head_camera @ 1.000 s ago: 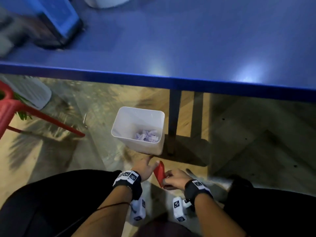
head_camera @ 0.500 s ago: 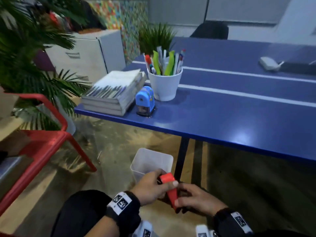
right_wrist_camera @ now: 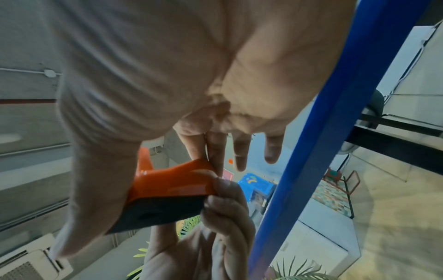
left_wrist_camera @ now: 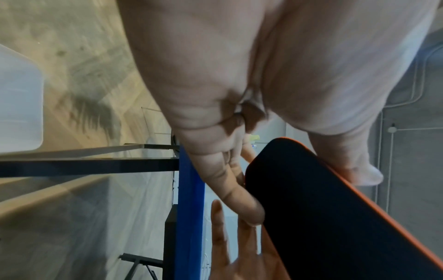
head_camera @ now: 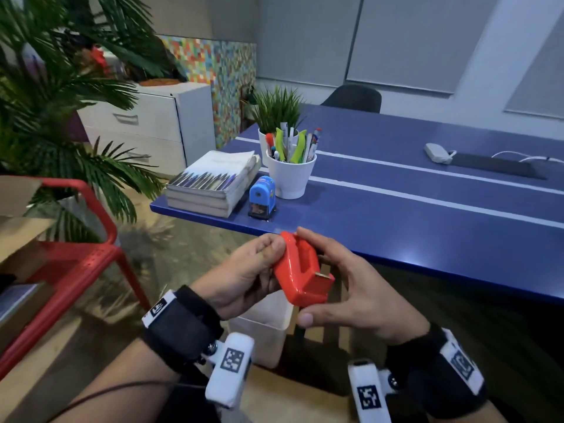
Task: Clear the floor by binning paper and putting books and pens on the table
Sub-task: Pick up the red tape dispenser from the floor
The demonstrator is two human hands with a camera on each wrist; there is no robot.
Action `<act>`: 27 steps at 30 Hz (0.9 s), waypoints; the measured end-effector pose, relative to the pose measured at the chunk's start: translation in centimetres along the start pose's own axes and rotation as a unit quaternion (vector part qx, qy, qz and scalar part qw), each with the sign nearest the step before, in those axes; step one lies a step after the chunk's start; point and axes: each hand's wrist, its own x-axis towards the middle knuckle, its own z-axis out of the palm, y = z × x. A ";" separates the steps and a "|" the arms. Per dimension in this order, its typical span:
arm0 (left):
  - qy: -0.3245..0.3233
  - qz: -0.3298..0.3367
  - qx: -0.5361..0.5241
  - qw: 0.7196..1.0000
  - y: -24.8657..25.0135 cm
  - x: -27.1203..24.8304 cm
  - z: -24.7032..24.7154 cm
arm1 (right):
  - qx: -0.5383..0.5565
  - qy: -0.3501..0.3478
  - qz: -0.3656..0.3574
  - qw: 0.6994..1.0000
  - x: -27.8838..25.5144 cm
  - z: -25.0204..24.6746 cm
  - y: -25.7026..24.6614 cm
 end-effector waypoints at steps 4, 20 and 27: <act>0.041 0.017 -0.035 0.998 0.2 -0.1 0.7 | -0.015 0.012 -0.002 1.000 0.9 -0.4 -0.8; 0.375 0.206 0.566 0.705 -0.7 4.6 -4.2 | -0.284 0.094 0.094 0.949 13.1 -3.8 2.6; 0.361 0.237 0.650 0.626 -2.6 5.0 -6.1 | -0.215 -0.009 0.125 0.969 13.4 -5.5 3.2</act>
